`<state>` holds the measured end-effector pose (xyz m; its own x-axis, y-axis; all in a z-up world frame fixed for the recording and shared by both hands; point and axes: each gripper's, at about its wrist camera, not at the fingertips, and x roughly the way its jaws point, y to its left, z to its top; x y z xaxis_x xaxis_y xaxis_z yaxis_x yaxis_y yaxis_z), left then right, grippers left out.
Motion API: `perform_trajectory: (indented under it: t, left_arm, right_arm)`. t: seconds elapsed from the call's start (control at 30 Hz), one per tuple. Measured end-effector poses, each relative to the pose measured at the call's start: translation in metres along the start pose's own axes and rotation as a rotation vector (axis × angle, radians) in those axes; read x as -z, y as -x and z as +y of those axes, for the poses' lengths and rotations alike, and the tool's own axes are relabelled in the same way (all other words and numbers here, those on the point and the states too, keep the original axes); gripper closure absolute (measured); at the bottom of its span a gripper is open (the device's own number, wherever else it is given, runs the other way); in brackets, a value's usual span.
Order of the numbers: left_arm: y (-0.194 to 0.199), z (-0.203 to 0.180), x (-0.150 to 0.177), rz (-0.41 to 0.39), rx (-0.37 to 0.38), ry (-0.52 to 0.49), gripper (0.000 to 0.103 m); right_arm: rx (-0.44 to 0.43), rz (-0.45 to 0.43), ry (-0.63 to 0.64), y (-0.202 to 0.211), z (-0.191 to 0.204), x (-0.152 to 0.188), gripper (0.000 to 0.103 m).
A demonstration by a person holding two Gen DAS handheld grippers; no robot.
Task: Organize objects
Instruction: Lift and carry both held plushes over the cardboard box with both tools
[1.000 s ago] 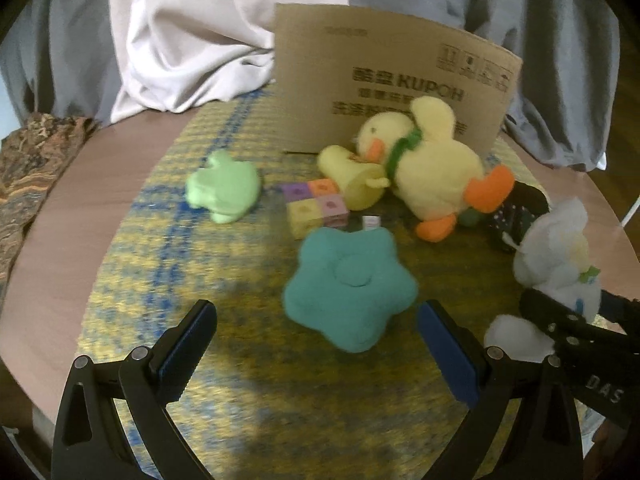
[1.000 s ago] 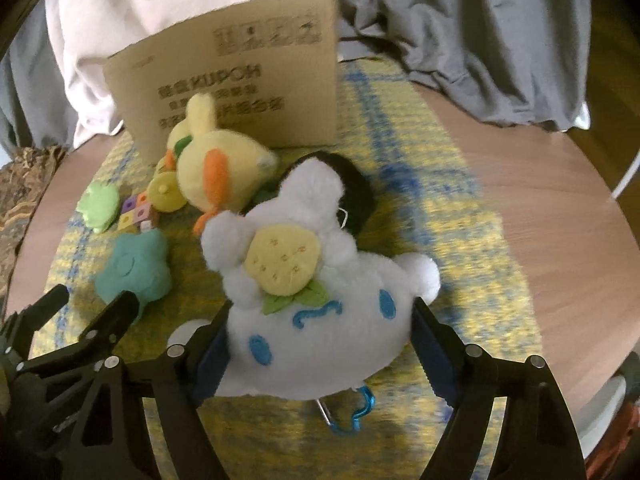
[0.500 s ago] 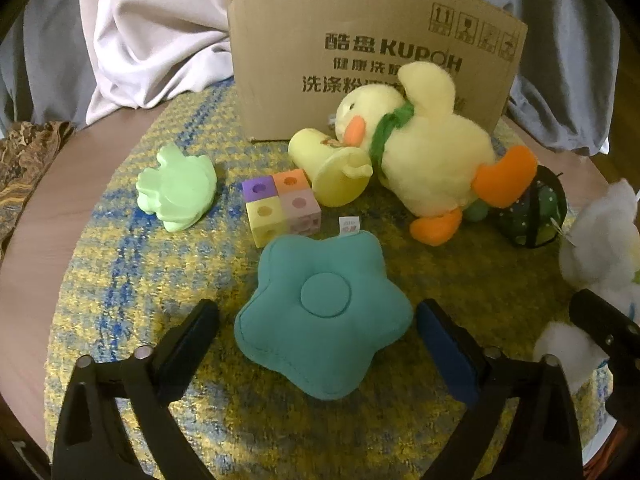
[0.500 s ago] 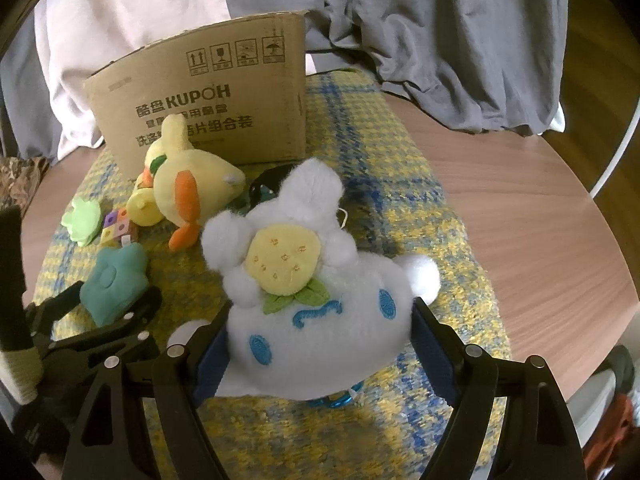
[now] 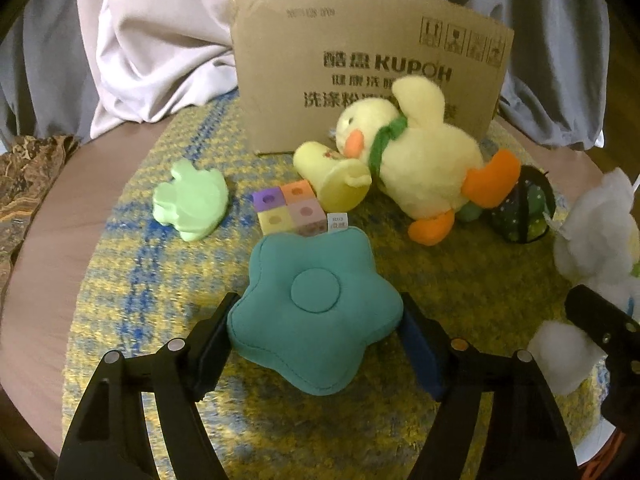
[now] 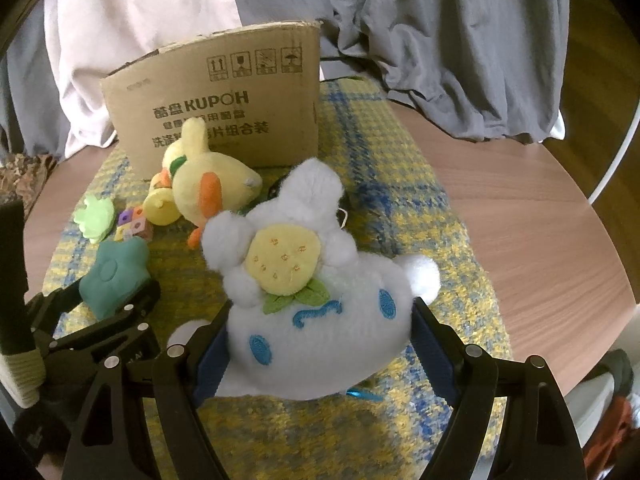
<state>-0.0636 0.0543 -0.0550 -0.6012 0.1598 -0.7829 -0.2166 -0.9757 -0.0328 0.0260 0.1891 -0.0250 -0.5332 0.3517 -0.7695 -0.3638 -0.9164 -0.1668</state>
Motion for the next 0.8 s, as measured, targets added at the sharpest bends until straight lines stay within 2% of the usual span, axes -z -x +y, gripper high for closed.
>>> perform_trajectory:
  t: [0.37,0.8]
  left_arm:
    - [0.025,0.014,-0.008,-0.045,-0.023,0.013,0.027]
    - [0.058,0.02,-0.032,-0.112,-0.041,0.023,0.027]
  right_arm:
    - [-0.021,-0.041,0.004,0.017,0.008,-0.01,0.022]
    - [-0.046,-0.112,0.012,0.044,0.012,-0.035,0.022]
